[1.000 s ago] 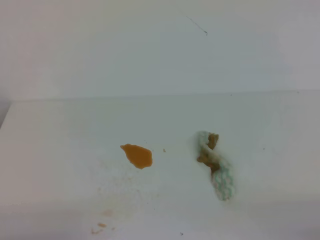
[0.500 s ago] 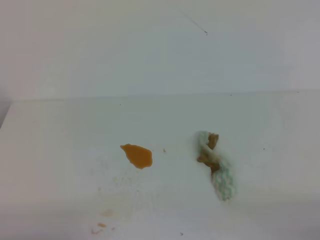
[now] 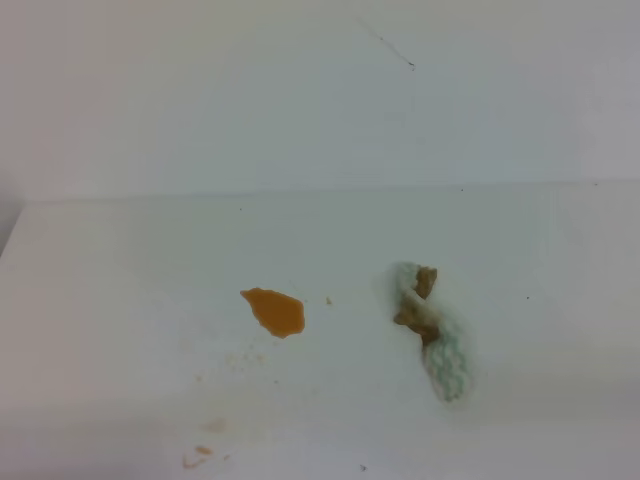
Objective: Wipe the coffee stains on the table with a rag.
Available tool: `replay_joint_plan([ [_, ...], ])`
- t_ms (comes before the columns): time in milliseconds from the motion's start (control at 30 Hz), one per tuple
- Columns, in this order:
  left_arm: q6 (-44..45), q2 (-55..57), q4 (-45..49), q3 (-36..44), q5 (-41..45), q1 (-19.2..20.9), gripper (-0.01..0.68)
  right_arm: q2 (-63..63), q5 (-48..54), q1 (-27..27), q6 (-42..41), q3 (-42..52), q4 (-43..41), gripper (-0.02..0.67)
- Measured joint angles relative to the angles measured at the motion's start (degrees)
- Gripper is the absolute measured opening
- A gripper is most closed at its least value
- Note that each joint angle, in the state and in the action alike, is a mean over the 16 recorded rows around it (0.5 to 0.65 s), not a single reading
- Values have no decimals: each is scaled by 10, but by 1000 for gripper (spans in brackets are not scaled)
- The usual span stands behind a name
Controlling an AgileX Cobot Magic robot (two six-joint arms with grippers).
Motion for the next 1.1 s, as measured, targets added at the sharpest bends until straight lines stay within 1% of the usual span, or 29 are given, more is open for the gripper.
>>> replay_joint_plan([
  [67, 0, 0, 0, 0, 0, 0, -3, 0, -27, 0, 18, -7, 9, 11],
  [133, 0, 0, 0, 0, 0, 0, -3, 1, -29, 0, 33, -21, 10, 11],
  [267, 0, 0, 0, 0, 0, 0, -3, 11, 15, 0, 43, -66, -4, 11],
  [433, 0, 0, 0, 0, 0, 0, -3, 62, 149, 0, 22, -160, -26, 11],
  [567, 0, -1, 0, 1, -1, 0, -2, 136, 273, 0, -33, -253, -34, 11],
  [667, 0, -2, 0, 3, -1, 0, -2, 202, 336, 0, -77, -318, -19, 11],
  [767, 0, -2, 0, 3, -1, 0, -2, 272, 373, 0, -114, -370, 28, 11],
  [867, 0, -2, 0, 3, -1, 0, -2, 337, 388, 0, -157, -407, 96, 11],
  [967, 0, -2, 0, 3, -1, 0, -2, 394, 390, 0, -223, -430, 183, 11],
  [1100, 0, -1, 0, 1, -1, 0, -3, 466, 393, 2, -336, -441, 328, 11],
])
